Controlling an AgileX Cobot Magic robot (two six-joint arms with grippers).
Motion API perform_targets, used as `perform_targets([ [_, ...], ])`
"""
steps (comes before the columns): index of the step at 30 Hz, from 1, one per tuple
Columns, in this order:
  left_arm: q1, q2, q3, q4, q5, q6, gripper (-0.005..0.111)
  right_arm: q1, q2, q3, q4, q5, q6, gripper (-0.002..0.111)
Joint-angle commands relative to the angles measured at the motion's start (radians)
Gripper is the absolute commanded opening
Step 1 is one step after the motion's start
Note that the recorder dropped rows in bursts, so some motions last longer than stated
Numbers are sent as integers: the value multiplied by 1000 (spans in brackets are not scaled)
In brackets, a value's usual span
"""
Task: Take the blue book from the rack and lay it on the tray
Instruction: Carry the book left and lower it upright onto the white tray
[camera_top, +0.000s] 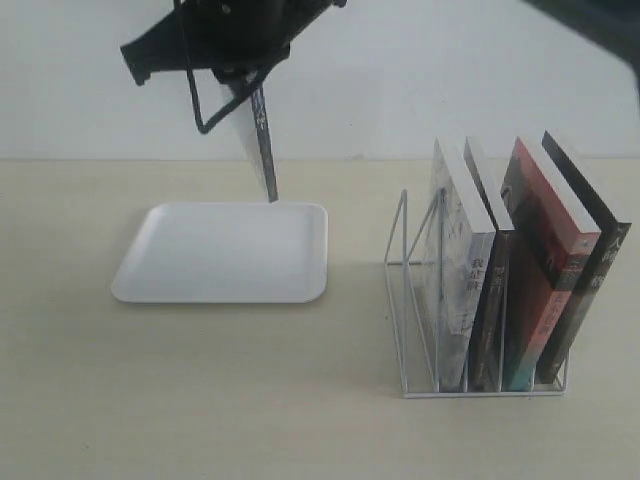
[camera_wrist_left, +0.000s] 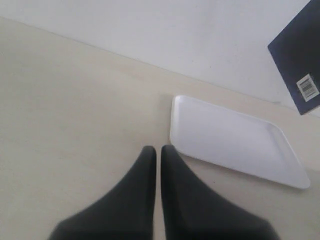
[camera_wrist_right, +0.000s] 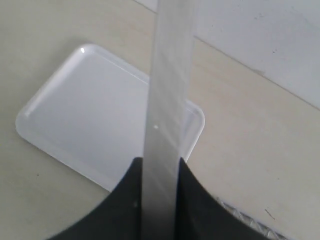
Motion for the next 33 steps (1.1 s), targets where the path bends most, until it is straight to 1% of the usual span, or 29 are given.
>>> perform_targets([
  [1,1,-3,-1,0,-11,1,4,3,50,-24,-71,-15,-34,0],
  [11,1,-3,-1,0,-11,1,4,3,122,-24,-57,-15,-32,0],
  [19,1,-3,-1,0,-11,1,4,-3,129,-24,-31,-15,24,0],
  [23,1,-3,-1,0,-11,1,4,-33,127,-24,-18,-15,57,0],
  [28,1,-3,-1,0,-11,1,4,-97,125,-24,152,-15,79,0],
  [33,1,-3,-1,0,-11,1,4,-122,123,-24,164,-15,86,0],
])
